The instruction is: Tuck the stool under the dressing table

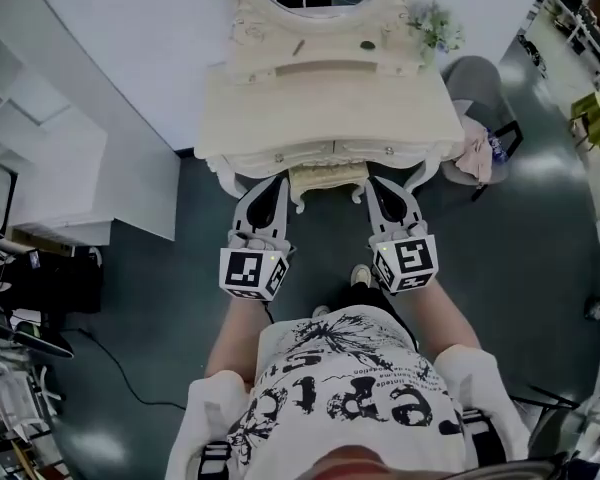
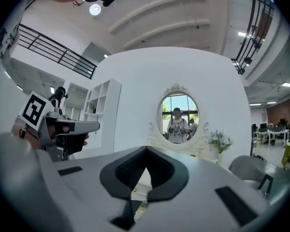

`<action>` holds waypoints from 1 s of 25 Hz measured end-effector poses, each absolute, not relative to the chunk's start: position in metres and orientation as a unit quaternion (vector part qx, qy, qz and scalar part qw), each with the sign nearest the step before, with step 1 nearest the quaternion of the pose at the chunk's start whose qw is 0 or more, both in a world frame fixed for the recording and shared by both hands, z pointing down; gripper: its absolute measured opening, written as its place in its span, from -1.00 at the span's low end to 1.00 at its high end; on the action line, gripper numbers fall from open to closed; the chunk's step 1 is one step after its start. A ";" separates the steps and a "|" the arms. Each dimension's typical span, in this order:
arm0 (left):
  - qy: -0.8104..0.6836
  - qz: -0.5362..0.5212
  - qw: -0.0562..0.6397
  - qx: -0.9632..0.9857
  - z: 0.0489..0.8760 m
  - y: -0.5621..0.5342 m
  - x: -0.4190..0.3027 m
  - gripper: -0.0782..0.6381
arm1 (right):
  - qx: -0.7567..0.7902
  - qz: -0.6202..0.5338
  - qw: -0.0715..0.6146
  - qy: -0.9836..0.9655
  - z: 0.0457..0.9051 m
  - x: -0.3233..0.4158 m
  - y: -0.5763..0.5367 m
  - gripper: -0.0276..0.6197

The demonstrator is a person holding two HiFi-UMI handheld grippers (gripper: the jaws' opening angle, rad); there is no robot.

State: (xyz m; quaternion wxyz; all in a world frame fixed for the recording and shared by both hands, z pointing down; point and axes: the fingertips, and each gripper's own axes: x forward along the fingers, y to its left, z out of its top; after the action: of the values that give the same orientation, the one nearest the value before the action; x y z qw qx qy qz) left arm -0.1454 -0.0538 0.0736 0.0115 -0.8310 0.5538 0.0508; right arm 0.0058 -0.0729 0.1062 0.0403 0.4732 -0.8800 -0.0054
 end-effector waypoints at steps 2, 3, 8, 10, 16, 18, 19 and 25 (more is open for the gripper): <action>0.547 0.075 0.000 -0.833 0.066 -0.055 -0.146 -0.73 | 0.475 -0.005 0.034 -0.879 0.102 0.007 -0.073 -0.87; 0.545 0.082 -0.005 -0.834 0.065 -0.055 -0.146 -0.73 | 0.475 -0.004 0.032 -0.880 0.101 0.007 -0.073 -0.87; 0.543 0.064 0.012 -0.837 0.064 -0.055 -0.144 -0.73 | 0.475 -0.006 0.024 -0.880 0.096 0.007 -0.072 -0.87; 0.542 0.049 0.027 -0.839 0.063 -0.054 -0.140 -0.73 | 0.475 -0.006 0.022 -0.880 0.093 0.008 -0.072 -0.87; 0.539 0.032 0.038 -0.841 0.067 -0.047 -0.129 -0.73 | 0.472 -0.007 0.023 -0.881 0.093 0.011 -0.066 -0.87; 0.536 0.029 0.037 -0.843 0.070 -0.043 -0.127 -0.73 | 0.472 -0.006 0.023 -0.881 0.095 0.013 -0.061 -0.87; 0.535 0.028 0.036 -0.844 0.071 -0.041 -0.126 -0.73 | 0.473 -0.006 0.024 -0.881 0.096 0.014 -0.059 -0.87; 0.535 0.020 0.022 -0.844 0.080 -0.029 -0.128 -0.73 | 0.484 -0.007 0.023 -0.875 0.102 0.020 -0.049 -0.87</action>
State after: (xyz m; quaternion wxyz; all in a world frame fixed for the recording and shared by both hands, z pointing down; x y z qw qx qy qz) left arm -0.1281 -0.0293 0.0799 0.0219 -0.8442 0.5352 0.0203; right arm 0.0205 -0.0490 0.1019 0.0227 0.4837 -0.8749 -0.0070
